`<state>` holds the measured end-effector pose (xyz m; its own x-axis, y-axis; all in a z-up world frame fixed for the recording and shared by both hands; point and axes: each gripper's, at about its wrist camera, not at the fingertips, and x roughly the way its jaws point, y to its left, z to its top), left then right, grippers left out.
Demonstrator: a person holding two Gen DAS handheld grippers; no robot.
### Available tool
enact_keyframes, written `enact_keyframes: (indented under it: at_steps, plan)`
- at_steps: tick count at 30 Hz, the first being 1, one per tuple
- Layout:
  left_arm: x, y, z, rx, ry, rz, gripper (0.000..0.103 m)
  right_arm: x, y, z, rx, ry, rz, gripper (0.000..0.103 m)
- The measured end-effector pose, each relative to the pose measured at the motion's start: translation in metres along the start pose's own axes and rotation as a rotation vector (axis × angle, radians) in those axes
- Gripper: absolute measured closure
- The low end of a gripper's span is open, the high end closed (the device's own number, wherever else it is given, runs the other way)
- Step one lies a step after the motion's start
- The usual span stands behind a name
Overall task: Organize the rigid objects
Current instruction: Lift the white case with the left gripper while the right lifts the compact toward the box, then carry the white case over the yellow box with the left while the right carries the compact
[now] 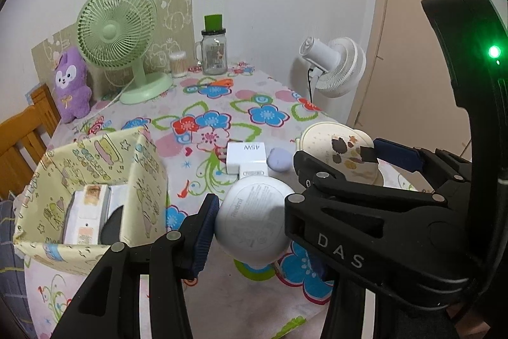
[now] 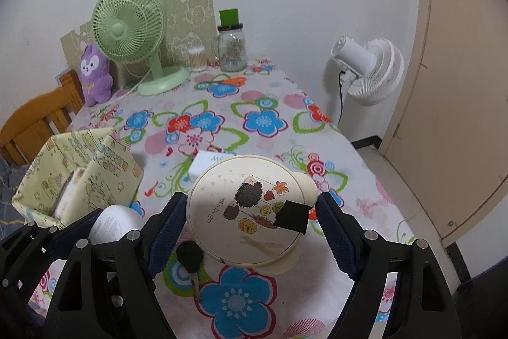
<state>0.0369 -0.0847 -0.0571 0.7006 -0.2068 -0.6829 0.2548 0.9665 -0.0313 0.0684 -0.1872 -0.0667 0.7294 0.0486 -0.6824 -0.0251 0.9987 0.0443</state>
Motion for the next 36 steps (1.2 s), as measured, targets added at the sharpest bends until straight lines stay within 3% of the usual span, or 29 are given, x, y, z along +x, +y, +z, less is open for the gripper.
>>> enact_keyframes:
  at_steps: [22, 36]
  plan:
    - [-0.018, 0.013, 0.022, 0.014, -0.044, 0.018, 0.051, -0.017, 0.01, 0.033, 0.018, -0.038, 0.019, 0.02]
    - [-0.014, 0.042, 0.027, 0.012, -0.038, 0.058, 0.051, -0.015, 0.037, 0.04, -0.025, -0.032, 0.03, 0.02]
